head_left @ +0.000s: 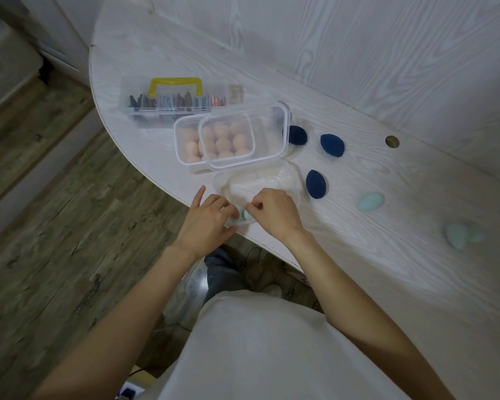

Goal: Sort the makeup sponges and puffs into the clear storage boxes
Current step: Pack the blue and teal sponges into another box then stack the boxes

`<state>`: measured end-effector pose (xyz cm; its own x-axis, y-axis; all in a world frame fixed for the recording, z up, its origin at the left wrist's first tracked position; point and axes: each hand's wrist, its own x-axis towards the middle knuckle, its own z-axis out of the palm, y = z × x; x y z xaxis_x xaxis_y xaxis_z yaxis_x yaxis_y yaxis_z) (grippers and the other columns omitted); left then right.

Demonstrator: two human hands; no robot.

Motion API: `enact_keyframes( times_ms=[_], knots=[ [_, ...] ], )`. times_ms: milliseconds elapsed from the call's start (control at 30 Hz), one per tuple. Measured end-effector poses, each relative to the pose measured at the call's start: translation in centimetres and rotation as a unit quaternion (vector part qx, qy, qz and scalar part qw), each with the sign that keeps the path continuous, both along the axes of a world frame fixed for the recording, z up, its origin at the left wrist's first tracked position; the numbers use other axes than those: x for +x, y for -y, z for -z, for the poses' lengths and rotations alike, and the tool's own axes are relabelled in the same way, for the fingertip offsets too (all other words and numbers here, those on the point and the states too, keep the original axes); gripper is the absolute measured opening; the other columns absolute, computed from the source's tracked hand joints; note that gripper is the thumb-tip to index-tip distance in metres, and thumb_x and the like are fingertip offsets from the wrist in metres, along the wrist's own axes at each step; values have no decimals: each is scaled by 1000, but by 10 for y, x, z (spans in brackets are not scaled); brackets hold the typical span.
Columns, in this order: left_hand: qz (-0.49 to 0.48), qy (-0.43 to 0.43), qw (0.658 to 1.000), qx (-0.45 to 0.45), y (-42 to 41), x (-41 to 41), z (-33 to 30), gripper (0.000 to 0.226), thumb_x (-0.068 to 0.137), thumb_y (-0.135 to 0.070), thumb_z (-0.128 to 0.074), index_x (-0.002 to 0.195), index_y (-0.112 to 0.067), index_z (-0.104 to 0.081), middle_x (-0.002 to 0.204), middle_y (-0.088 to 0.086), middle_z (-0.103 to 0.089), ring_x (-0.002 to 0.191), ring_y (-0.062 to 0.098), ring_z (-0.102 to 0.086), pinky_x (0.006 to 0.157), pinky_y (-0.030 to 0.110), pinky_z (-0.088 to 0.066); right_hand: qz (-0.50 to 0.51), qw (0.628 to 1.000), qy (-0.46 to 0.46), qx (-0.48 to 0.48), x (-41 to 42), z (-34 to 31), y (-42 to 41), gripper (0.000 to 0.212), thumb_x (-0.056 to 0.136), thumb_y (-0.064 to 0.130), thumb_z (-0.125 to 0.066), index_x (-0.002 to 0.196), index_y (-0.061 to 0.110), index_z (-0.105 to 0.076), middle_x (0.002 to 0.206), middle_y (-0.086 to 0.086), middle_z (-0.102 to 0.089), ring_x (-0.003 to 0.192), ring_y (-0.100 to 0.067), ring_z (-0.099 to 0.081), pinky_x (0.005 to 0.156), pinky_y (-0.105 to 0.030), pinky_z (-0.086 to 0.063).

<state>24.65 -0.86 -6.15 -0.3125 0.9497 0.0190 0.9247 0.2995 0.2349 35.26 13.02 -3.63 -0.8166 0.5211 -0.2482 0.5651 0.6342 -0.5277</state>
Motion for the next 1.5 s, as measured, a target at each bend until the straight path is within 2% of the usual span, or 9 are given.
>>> enact_keyframes(
  times_ms=[133, 267, 533, 767, 1000, 1067, 1167, 1333, 1500],
  knots=[
    [3, 31, 999, -7, 1, -1, -2, 32, 68, -33, -78, 95, -22, -66, 99, 1, -61, 103, 27, -57, 106, 55, -27, 41, 998, -45, -7, 0, 2, -2, 37, 93, 24, -55, 66, 0, -63, 73, -12, -64, 64, -22, -58, 63, -35, -50],
    [1, 51, 999, -4, 2, -2, -3, 35, 69, -37, -75, 99, -24, -65, 102, -2, -60, 109, 24, -54, 108, 54, -20, 44, 998, -52, -7, -1, 6, -4, 37, 93, 24, -54, 70, -2, -67, 76, -14, -65, 67, -25, -60, 69, -41, -51],
    [-37, 81, 996, 15, 0, -2, -7, 45, 76, -54, -42, 106, -28, -63, 108, -5, -61, 112, 19, -52, 111, 48, -15, 78, 987, -112, -87, 0, 4, -2, 30, 93, 24, -56, 80, -1, -69, 80, -11, -68, 73, -22, -63, 72, -36, -53],
    [-37, 67, 997, -9, -7, 2, -5, 48, 80, -54, -40, 108, -25, -65, 109, -3, -62, 113, 20, -52, 111, 52, -15, 30, 998, -59, -14, 7, 7, -8, 19, 93, 15, -52, 98, 6, -68, 102, -7, -64, 85, -19, -61, 75, -30, -51],
    [-33, 57, 998, 3, -4, -1, -5, 44, 80, -49, -42, 103, -22, -68, 107, -1, -63, 110, 21, -54, 111, 52, -17, 8, 999, -32, -18, 6, 3, -6, 22, 94, 18, -50, 102, 10, -68, 104, -4, -65, 88, -20, -62, 73, -31, -51],
    [-36, 60, 997, 29, -5, 0, -9, 40, 80, -45, -45, 103, -21, -68, 108, 0, -62, 108, 23, -54, 108, 50, -27, 18, 998, -56, -22, 8, -3, -9, 21, 93, 17, -50, 101, 11, -68, 103, -4, -65, 89, -19, -62, 76, -35, -52],
    [-26, 83, 991, 103, -15, 7, -22, 33, 84, -36, -48, 104, -17, -67, 108, 1, -62, 104, 22, -53, 92, 33, -42, 59, 991, -119, -20, 27, -19, -18, 18, 93, 16, -51, 100, 12, -68, 101, 0, -66, 85, -11, -60, 75, -29, -53],
    [48, 158, 970, 180, -65, 41, -45, 26, 88, -22, -55, 111, -15, -65, 108, 0, -62, 101, 14, -51, 87, 15, -35, 188, 967, -171, 29, 110, -29, -51, 15, 91, 14, -56, 99, 16, -68, 95, 3, -67, 81, -8, -59, 72, -23, -50],
    [134, 273, 949, 82, -151, 88, -41, 36, 89, -19, -58, 124, -15, -55, 110, -1, -59, 96, 8, -54, 81, 11, -37, 338, 930, -122, 74, 207, -3, -86, 18, 88, 7, -57, 99, 15, -69, 100, -5, -67, 87, -19, -62, 75, -27, -46]
  ],
)
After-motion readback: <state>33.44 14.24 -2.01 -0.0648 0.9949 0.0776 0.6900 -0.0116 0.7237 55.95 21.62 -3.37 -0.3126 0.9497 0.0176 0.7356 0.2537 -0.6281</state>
